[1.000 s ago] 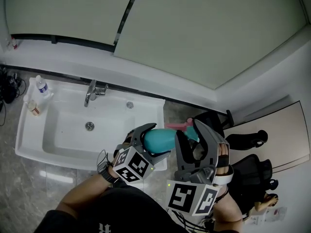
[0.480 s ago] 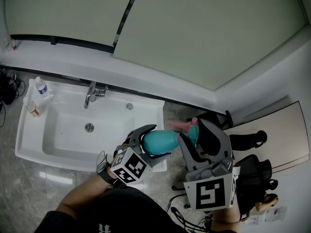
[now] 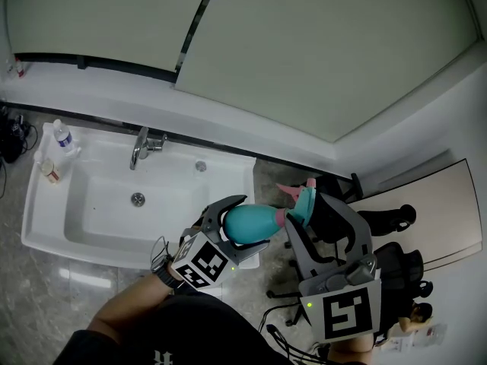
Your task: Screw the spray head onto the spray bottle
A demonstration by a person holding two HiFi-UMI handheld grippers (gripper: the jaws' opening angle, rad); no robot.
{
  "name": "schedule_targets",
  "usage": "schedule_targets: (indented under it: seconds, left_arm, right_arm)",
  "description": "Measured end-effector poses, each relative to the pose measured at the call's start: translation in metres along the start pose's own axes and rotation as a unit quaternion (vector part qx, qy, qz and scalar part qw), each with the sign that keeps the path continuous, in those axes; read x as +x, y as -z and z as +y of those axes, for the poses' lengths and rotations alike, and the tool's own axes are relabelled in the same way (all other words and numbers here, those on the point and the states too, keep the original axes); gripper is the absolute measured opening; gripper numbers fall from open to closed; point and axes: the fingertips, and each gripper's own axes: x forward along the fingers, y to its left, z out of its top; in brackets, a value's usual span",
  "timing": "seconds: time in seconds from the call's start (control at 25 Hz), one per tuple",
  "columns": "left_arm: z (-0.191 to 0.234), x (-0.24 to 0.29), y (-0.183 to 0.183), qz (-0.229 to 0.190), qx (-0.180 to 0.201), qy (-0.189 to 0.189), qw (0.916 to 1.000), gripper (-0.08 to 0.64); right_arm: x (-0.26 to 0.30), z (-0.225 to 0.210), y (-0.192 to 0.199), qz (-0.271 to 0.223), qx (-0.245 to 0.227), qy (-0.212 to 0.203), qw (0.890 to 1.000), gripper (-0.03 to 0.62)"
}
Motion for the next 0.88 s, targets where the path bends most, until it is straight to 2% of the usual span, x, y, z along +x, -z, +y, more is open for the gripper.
schedule_targets:
  seconds: [0.12,0.2,0.24,0.28,0.36,0.4,0.44,0.48,0.56,0.88]
  left_arm:
    - [0.001,-0.001,-0.001,-0.003,0.002,-0.003,1.0,0.433]
    - [0.001,-0.003,-0.002,-0.006,0.002,-0.005,1.0,0.433]
    - [0.001,-0.004,-0.003,-0.008,0.003,-0.007,0.9999,0.433]
    - [0.001,-0.004,-0.004,-0.009,0.004,-0.009,0.9999,0.433]
    - [0.001,-0.005,-0.004,-0.009,0.01,-0.014,0.9998,0.433]
    - [0.001,-0.006,-0.003,-0.008,0.014,-0.016,0.9998,0.433]
    - [0.001,-0.006,-0.002,-0.008,0.015,-0.017,0.9997,0.433]
    - [0.0,-0.006,0.0,-0.007,0.015,-0.017,0.9997,0.433]
    - [-0.001,-0.005,0.002,-0.005,0.013,-0.016,0.9998,0.433]
    - [-0.011,-0.001,0.002,0.005,0.019,-0.009,0.9998,0.433]
  right_arm:
    - [-0.007,-0.012,0.006,-0.021,0.094,0.032,0.995,0.186]
    - [-0.015,-0.02,0.012,-0.041,0.176,0.028,0.983,0.186]
    - [-0.019,-0.023,0.016,-0.056,0.227,0.012,0.972,0.186]
    - [-0.021,-0.025,0.021,-0.073,0.288,-0.011,0.955,0.186]
    - [-0.021,-0.023,0.03,-0.102,0.409,-0.064,0.905,0.186]
    - [-0.019,-0.021,0.034,-0.109,0.451,-0.085,0.882,0.187]
    - [-0.016,-0.017,0.036,-0.112,0.477,-0.098,0.866,0.187]
    - [-0.013,-0.014,0.038,-0.113,0.489,-0.104,0.858,0.187]
    - [-0.011,-0.011,0.038,-0.112,0.487,-0.106,0.86,0.186]
    - [-0.016,0.003,0.029,-0.092,0.417,-0.116,0.897,0.186]
